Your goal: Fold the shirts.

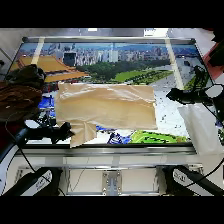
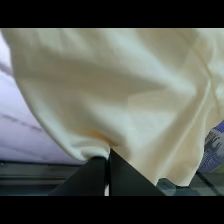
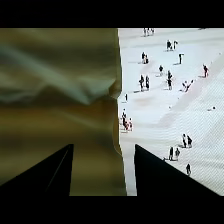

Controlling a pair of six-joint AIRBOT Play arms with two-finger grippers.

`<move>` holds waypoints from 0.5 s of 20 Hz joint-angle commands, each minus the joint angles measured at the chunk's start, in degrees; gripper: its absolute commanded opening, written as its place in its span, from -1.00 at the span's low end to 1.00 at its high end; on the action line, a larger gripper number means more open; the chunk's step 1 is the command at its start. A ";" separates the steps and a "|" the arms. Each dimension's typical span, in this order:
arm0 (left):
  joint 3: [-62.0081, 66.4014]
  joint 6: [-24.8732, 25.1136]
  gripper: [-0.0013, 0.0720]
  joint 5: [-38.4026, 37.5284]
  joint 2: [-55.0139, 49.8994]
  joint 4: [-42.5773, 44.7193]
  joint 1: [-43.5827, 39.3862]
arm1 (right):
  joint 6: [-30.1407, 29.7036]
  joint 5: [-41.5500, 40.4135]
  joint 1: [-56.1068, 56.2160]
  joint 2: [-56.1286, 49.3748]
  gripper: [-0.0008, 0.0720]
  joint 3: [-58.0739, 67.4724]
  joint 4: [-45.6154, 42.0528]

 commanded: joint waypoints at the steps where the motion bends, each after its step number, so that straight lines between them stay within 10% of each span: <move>1: 1.36 1.75 -0.93 1.01 -0.37 -1.90 -0.83 | 0.07 8.33 -0.09 0.04 0.24 -0.96 0.09; 10: 2.97 5.22 -0.93 -1.16 -0.37 -2.05 -0.83 | 3.67 6.62 -0.15 0.44 0.24 -25.86 11.17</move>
